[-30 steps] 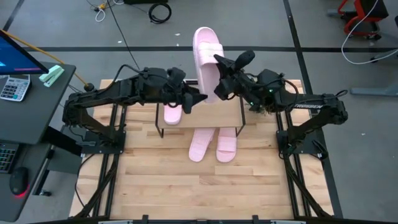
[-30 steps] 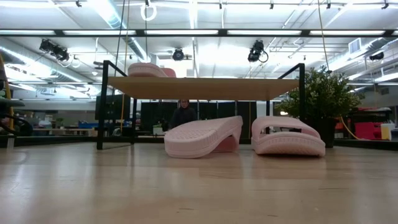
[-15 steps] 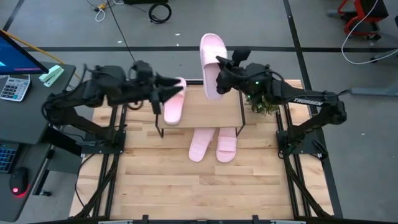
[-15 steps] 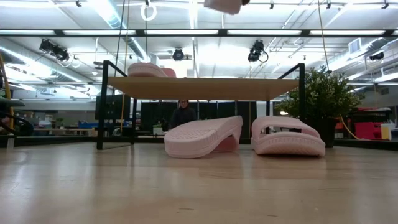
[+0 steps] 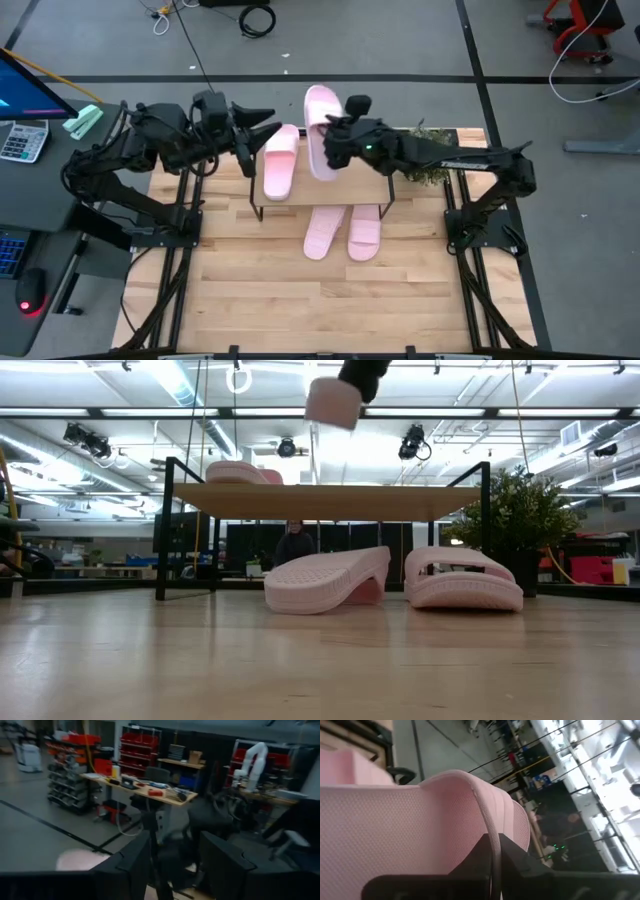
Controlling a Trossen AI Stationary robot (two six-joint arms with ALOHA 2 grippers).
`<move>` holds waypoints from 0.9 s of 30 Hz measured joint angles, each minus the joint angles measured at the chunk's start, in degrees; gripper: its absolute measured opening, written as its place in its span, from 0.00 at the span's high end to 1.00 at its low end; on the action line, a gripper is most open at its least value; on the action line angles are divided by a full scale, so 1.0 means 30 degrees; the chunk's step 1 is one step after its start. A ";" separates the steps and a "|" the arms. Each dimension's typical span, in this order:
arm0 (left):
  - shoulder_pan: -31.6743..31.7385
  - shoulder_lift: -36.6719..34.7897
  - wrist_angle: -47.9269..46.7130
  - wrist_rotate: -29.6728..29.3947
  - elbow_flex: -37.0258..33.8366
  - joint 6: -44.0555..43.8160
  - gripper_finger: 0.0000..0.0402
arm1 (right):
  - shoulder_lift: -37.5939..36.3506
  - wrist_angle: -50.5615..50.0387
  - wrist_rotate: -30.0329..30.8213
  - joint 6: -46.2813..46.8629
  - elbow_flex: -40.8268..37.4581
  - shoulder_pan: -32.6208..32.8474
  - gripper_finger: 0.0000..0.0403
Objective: Pick and place slides into the shelf
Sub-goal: Put the pink slipper on the shelf
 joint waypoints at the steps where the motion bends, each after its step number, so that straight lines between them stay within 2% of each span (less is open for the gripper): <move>1: 0.0046 0.0012 -0.0013 -0.0258 0.0000 0.0156 0.57 | 0.0262 -0.0022 -0.0015 0.0337 0.0000 -0.0039 0.96; 6: 0.0218 0.0036 0.0028 -0.1694 0.0000 0.0674 0.56 | 0.1385 -0.0287 -0.0046 0.1946 0.0000 -0.0403 0.98; 10: 0.0381 0.0036 0.0030 -0.2099 0.0000 0.1028 0.56 | 0.1971 -0.0698 -0.0468 0.3206 0.0000 -0.0862 0.97; 22: 0.1084 0.0036 0.0061 -0.2215 0.0000 0.1083 0.56 | 0.3088 -0.1775 -0.3292 0.7296 -0.0007 -0.1797 0.96; 27: 0.1078 0.0044 0.0069 -0.2209 0.0000 0.1243 0.57 | 0.3564 -0.2215 -0.3556 0.7710 -0.0007 -0.2025 0.96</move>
